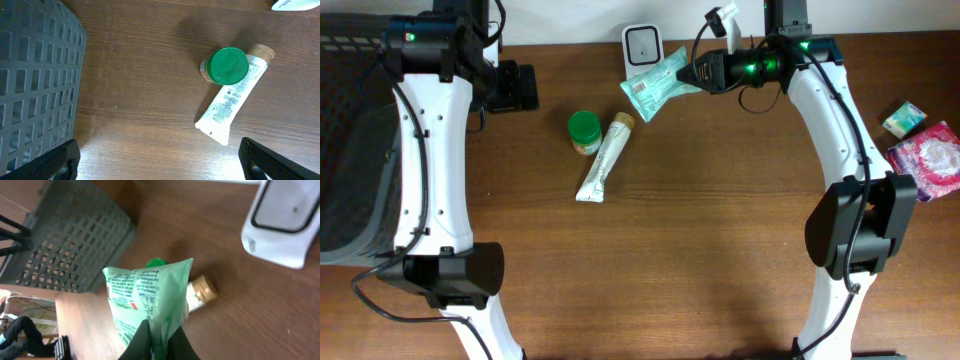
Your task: Scan the item barcode
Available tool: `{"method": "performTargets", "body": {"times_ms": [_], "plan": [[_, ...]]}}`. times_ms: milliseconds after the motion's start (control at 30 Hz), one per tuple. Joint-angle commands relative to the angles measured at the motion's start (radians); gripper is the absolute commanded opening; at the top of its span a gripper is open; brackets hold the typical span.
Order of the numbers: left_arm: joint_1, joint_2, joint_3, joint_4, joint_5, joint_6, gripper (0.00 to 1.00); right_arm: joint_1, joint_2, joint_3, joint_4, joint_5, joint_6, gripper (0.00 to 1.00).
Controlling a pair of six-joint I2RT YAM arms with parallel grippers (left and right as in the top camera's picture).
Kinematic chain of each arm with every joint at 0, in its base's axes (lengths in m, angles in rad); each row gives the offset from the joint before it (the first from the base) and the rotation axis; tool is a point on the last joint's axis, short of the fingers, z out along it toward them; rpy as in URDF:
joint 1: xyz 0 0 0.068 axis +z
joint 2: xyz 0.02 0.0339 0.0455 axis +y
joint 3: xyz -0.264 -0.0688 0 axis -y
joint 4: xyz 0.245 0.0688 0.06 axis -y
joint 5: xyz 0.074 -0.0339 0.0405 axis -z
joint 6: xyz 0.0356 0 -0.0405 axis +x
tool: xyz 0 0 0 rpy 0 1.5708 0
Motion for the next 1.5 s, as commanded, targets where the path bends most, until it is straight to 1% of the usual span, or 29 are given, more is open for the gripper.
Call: {"method": "performTargets", "body": {"times_ms": [0,167,200,233,267,300,367,433,533,600,667,700,933,1100,1133,1167,1200,1300,1367,1400,1433,1467], "plan": [[-0.001,0.003,-0.002,-0.001,-0.005,-0.009,0.99,0.005,-0.034,0.021,-0.008,0.029,-0.01,0.04],[-0.001,0.003,-0.002,-0.001,-0.004,-0.009,0.99,0.005,-0.034,0.021,-0.007,0.035,-0.009,0.04],[-0.001,0.003,-0.002,-0.001,-0.004,-0.009,0.99,0.006,-0.034,0.021,-0.015,0.104,0.045,0.04],[-0.001,0.003,-0.002,-0.001,-0.004,-0.009,0.99,0.01,-0.034,0.021,-0.034,0.2,0.095,0.04],[-0.001,0.003,-0.002,-0.001,-0.005,-0.009,0.99,0.014,-0.034,0.021,-0.054,0.271,0.105,0.04],[-0.001,0.003,-0.002,-0.001,-0.004,-0.009,0.99,0.028,-0.034,0.021,-0.101,0.404,0.109,0.04],[-0.001,0.003,-0.002,-0.001,-0.005,-0.009,0.99,0.059,-0.034,0.021,-0.154,0.621,0.163,0.04],[-0.001,0.003,-0.002,-0.001,-0.004,-0.009,0.99,0.111,-0.034,0.021,-0.206,0.919,0.273,0.04],[-0.001,0.003,-0.002,-0.001,-0.004,-0.009,0.99,0.175,-0.034,0.021,-0.251,1.162,0.3,0.04],[-0.001,0.003,-0.002,-0.001,-0.004,-0.009,0.99,0.252,-0.034,0.021,-0.293,1.428,0.344,0.04],[-0.001,0.003,-0.002,-0.001,-0.004,-0.009,0.99,0.304,-0.033,0.018,-0.335,1.554,0.37,0.04],[-0.001,0.003,-0.002,-0.001,-0.004,-0.009,0.99,0.324,-0.031,0.009,-0.356,1.582,0.389,0.04],[-0.001,0.003,-0.002,-0.001,-0.004,-0.009,0.99,0.346,0.023,-0.13,-0.336,1.581,0.426,0.04],[-0.001,0.003,-0.002,-0.001,-0.004,-0.009,0.99,0.404,0.035,-0.134,-0.308,1.378,0.426,0.05],[-0.001,0.003,-0.002,-0.001,-0.004,-0.009,0.99,0.414,0.048,-0.134,-0.302,1.357,0.426,0.07],[-0.001,0.003,-0.002,-0.001,-0.004,-0.009,0.99,0.43,0.061,-0.134,-0.301,1.34,0.426,0.11],[-0.001,0.003,-0.002,-0.001,-0.005,-0.009,0.99,0.451,0.077,-0.134,-0.302,1.3,0.426,0.19],[-0.001,0.003,-0.002,-0.001,-0.004,-0.009,0.99,0.495,0.079,-0.132,-0.295,1.239,0.426,0.21],[-0.001,0.003,-0.002,-0.001,-0.004,-0.009,0.99,0.52,0.079,-0.129,-0.284,1.219,0.426,0.25],[-0.001,0.003,-0.002,-0.001,-0.004,-0.009,0.99,0.529,0.079,-0.129,-0.284,1.216,0.425,0.26],[-0.001,0.003,-0.002,-0.001,-0.004,-0.009,0.99,0.537,0.079,-0.129,-0.294,1.215,0.425,0.25],[-0.001,0.003,-0.002,-0.001,-0.004,-0.009,0.99,0.542,0.079,-0.129,-0.32,1.202,0.42,0.22]]}}
